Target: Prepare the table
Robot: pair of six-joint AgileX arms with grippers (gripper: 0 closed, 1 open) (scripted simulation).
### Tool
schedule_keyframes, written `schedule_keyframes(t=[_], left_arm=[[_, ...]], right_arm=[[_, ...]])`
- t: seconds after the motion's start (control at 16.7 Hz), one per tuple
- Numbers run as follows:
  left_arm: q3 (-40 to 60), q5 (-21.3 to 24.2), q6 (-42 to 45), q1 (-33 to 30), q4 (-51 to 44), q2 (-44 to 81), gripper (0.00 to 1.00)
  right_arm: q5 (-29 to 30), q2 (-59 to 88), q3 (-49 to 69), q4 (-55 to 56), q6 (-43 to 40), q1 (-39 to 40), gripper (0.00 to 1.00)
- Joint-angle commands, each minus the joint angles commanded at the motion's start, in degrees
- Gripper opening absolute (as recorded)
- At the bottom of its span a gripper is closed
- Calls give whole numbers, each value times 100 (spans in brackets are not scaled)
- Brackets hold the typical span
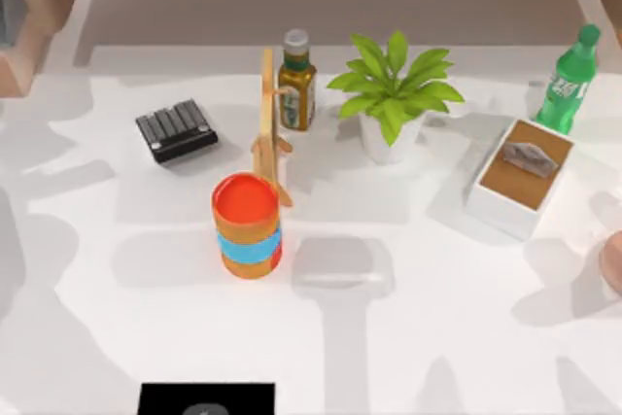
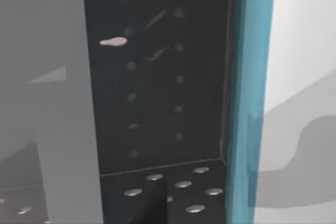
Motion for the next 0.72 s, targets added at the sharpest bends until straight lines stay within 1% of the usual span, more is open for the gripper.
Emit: schedule_keyframes(t=[0.06,0.6,0.72], left_arm=[[0,0,0,0,0,0,100],[-22,10,-2,26,5,-22,100],[-224,81,20,101,54,-182,100]], right_arm=[[0,0,0,0,0,0,100],[0,0,0,0,0,0,100],[0,0,0,0,0,0,100]])
